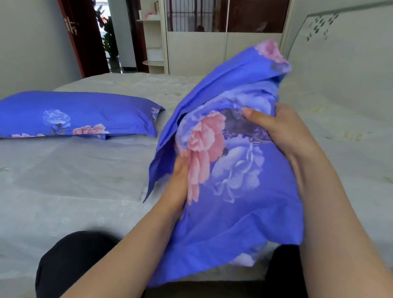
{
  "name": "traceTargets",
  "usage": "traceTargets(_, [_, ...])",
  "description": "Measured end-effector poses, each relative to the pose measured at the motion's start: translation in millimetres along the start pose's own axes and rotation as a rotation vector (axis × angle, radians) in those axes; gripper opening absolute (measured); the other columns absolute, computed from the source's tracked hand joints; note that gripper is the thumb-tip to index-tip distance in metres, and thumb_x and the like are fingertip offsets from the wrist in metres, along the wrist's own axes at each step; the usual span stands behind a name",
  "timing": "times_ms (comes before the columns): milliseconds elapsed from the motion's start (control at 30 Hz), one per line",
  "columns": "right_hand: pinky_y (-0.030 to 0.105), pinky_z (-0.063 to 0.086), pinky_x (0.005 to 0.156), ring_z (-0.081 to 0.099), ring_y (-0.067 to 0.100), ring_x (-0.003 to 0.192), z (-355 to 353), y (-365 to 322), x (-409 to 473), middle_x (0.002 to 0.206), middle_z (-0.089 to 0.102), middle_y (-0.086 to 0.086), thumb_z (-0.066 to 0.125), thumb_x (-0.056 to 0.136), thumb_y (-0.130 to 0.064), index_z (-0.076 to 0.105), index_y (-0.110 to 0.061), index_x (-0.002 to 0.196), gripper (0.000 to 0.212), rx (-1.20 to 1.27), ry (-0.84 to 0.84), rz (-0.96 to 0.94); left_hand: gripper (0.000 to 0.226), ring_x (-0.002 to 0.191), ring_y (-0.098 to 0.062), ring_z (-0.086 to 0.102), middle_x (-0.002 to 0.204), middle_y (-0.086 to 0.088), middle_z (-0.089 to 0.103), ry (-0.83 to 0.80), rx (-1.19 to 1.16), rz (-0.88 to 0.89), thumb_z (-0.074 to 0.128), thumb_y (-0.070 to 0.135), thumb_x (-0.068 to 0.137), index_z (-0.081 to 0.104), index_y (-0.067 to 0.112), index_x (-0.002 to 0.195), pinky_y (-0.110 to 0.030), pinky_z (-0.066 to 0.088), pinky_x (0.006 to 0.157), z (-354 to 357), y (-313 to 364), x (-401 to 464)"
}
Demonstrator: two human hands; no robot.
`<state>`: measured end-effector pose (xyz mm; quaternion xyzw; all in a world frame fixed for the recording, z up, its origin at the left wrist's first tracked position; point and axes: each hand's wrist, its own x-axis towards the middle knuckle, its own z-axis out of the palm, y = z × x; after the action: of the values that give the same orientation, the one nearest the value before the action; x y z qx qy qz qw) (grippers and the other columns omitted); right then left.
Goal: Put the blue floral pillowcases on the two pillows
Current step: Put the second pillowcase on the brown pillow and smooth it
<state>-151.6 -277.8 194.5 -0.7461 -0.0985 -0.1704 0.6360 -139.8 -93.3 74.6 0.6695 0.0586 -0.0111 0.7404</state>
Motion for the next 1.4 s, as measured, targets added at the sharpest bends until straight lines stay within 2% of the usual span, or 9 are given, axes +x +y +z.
traceTargets(100, [0.033,0.050,0.074,0.062,0.015,0.082,34.0,-27.9,42.4,0.091,0.069,0.006,0.066,0.079,-0.015,0.062,-0.007,0.095,0.018,-0.512,-0.110,-0.211,0.027,0.078,-0.014,0.065,0.089,0.005,0.072,-0.386,0.248,-0.159,0.050,0.039,0.093,0.063,0.023,0.111,-0.029,0.055,0.067,18.3,-17.9,2.5])
traceTargets(233, [0.031,0.040,0.075,0.058,0.032,0.104,109.7,11.2,56.6,0.112,0.061,0.015,0.051,0.088,-0.014,0.055,-0.006,0.106,0.020,-1.093,-0.336,-0.260,0.030,0.088,-0.025,0.066,0.108,-0.010,0.069,-0.289,-0.240,-0.308,0.046,0.027,0.097,0.065,0.011,0.113,-0.039,0.056,0.077,-3.7,-8.8,20.2])
traceTargets(367, [0.034,0.044,0.080,0.060,0.030,0.101,142.6,73.4,34.0,0.108,0.064,0.014,0.053,0.091,-0.022,0.058,-0.008,0.113,0.027,-0.916,-0.594,-0.178,0.051,0.067,-0.009,0.070,0.077,0.000,0.074,-0.125,-0.298,-0.214,0.032,0.055,0.090,0.063,0.016,0.097,-0.020,0.055,0.059,-62.8,-9.5,35.8])
traceTargets(500, [0.040,0.048,0.090,0.062,0.026,0.102,127.3,95.5,8.6,0.109,0.069,0.008,0.048,0.093,-0.026,0.067,-0.009,0.111,0.031,-0.590,-0.239,-0.313,0.034,0.067,0.016,0.061,0.129,0.002,0.053,-0.078,0.017,-0.014,0.044,0.034,0.097,0.043,0.015,0.125,-0.002,0.045,0.059,-86.4,8.2,38.2])
traceTargets(667, [0.050,0.028,0.108,0.049,0.012,0.122,65.9,105.6,-31.9,0.126,0.059,-0.009,0.044,0.078,-0.064,0.066,-0.033,0.112,0.050,-0.759,-0.021,-0.338,0.044,0.098,-0.006,0.061,0.116,0.006,0.060,-0.055,0.266,0.249,0.054,0.008,0.094,0.048,0.027,0.133,-0.026,0.049,0.092,-94.4,34.6,33.6])
traceTargets(733, [0.047,0.011,0.116,0.030,0.009,0.136,39.5,114.5,-48.3,0.143,0.041,-0.012,0.046,0.067,-0.075,0.054,-0.043,0.125,0.067,-0.820,-0.067,-0.256,0.032,0.098,0.000,0.059,0.111,0.012,0.064,-0.171,0.485,0.442,0.056,0.016,0.093,0.057,0.028,0.124,-0.019,0.045,0.091,-87.3,45.2,27.3])
traceTargets(833, [0.036,0.017,0.115,0.024,0.012,0.140,9.4,124.2,-69.4,0.149,0.029,-0.007,0.057,0.063,-0.071,0.043,-0.043,0.134,0.078,-0.702,-0.026,-0.224,0.038,0.112,0.004,0.050,0.118,0.015,0.058,-0.394,0.851,0.625,0.071,0.024,0.081,0.063,0.024,0.117,-0.007,0.032,0.098,-73.2,48.3,18.6])
traceTargets(1200, [0.043,0.047,0.090,0.044,0.025,0.127,17.6,177.8,-127.6,0.140,0.040,0.005,0.061,0.087,-0.025,0.064,-0.013,0.093,0.014,-0.650,0.531,-0.077,0.025,0.090,-0.022,0.064,0.096,0.005,0.070,-0.144,1.100,0.908,0.052,0.042,0.084,0.061,0.019,0.085,-0.037,0.050,0.076,-61.1,27.3,13.1])
traceTargets(1400, [0.026,0.034,0.063,0.054,0.017,0.069,17.1,129.0,-100.0,0.068,0.056,-0.010,0.055,0.094,-0.025,0.047,-0.025,0.077,0.019,-0.323,0.601,0.122,0.018,0.070,-0.036,0.055,0.068,-0.004,0.059,0.019,1.083,0.876,0.045,0.031,0.093,0.050,0.014,0.091,-0.041,0.045,0.062,-44.8,27.6,13.4])
